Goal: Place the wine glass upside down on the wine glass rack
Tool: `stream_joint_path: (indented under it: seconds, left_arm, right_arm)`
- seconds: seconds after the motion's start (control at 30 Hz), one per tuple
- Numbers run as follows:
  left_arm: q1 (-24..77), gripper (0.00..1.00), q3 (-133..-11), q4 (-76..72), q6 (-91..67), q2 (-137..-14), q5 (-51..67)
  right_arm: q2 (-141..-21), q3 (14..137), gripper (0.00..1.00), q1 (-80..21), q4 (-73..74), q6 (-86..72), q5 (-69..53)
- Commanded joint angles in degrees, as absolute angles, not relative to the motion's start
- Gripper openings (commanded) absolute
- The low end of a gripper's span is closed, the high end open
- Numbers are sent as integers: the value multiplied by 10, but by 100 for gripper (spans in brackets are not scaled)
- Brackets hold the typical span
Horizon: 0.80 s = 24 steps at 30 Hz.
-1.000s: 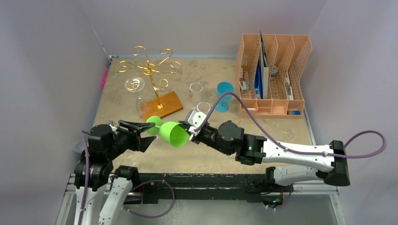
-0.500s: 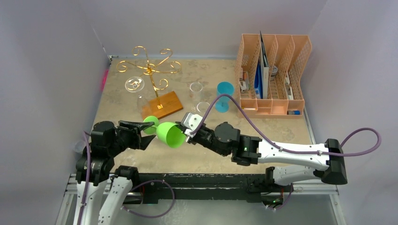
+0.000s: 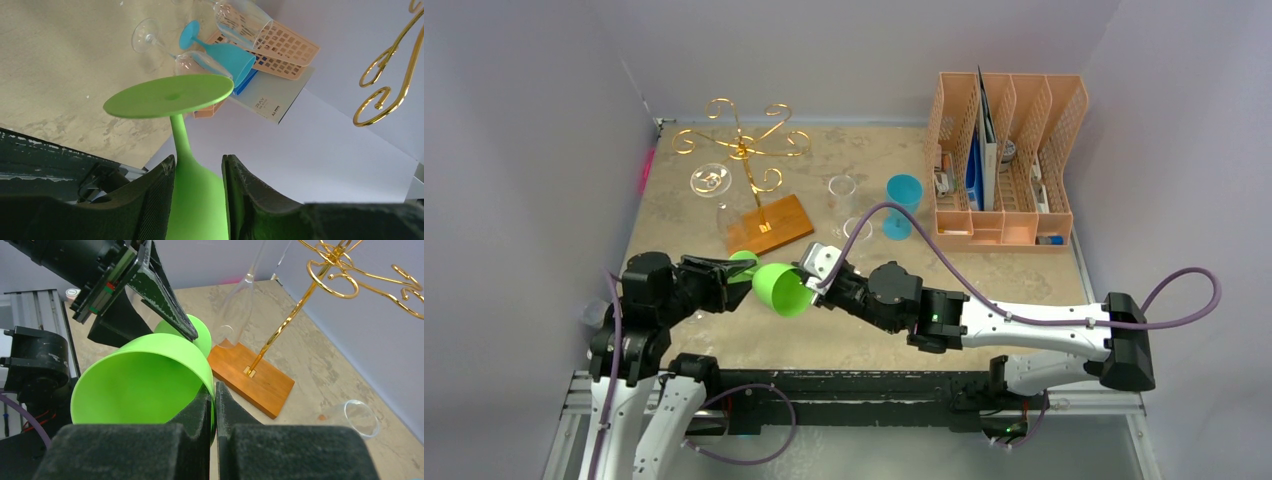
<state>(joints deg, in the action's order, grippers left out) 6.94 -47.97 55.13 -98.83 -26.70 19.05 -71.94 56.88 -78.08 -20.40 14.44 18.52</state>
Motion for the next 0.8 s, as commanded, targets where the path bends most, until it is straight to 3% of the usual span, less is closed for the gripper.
stream_joint_path:
  seconds: [0.0,0.1,0.27,0.5,0.67,0.77]
  left_arm:
    - [72,38,-483,533,-968,-287,208]
    - [72,37,-487,535,-959,-297,208]
    - [72,14,-488,531,-954,-300,205]
    - [72,0,-490,517,-959,-296,211]
    - [72,0,-484,500,-959,-283,209]
    - [72,0,-481,491,-957,-274,201]
  right_arm:
    - [-715,594,0,-785,-262,145,182]
    - [-713,596,0,-785,-267,145,175]
    - [-709,592,0,-784,-271,141,161]
    - [-714,593,0,-785,-266,134,156]
    - [-715,597,0,-785,-252,126,155]
    - [-706,610,12,-785,-190,126,145]
